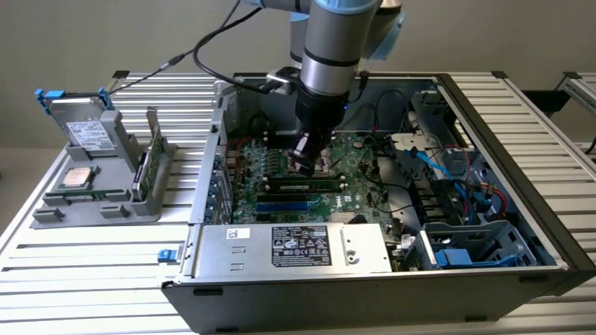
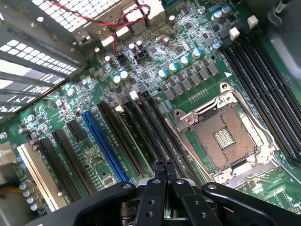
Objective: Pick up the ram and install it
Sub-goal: 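Press down the ram until it locks into place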
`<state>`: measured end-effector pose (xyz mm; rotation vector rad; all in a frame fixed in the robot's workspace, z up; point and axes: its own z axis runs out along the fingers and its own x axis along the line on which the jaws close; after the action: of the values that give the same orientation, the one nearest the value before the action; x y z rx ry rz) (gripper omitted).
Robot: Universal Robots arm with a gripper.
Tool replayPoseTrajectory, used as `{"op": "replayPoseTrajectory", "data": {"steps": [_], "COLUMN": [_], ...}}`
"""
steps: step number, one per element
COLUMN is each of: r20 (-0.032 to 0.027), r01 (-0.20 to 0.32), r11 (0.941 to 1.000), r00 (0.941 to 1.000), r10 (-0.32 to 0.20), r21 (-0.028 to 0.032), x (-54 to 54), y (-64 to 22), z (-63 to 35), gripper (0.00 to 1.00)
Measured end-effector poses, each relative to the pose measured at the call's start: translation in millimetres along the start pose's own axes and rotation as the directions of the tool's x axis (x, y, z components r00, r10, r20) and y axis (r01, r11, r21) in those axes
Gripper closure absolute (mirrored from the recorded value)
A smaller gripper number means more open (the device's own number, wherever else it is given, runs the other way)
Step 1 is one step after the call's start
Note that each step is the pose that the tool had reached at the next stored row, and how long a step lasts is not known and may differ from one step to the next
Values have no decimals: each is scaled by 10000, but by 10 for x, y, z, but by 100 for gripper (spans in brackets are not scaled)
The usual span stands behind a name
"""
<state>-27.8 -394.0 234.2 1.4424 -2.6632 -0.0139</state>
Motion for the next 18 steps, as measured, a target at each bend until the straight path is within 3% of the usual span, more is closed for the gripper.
{"op": "replayPoseTrajectory", "data": {"steps": [5,9,15,18], "r20": [60,105,163,185], "r01": [-740,-1337,-2208,-2654], "r11": [9972,9910,9752,9639], "r00": [9972,9910,9751,9639], "r10": [740,1338,2210,2658], "r21": [-48,-92,-163,-208], "x": [-2,-3,-5,-5], "y": [-1,-2,-3,-4], "z": [17,31,51,58], "gripper": [90,90,90,90]}}
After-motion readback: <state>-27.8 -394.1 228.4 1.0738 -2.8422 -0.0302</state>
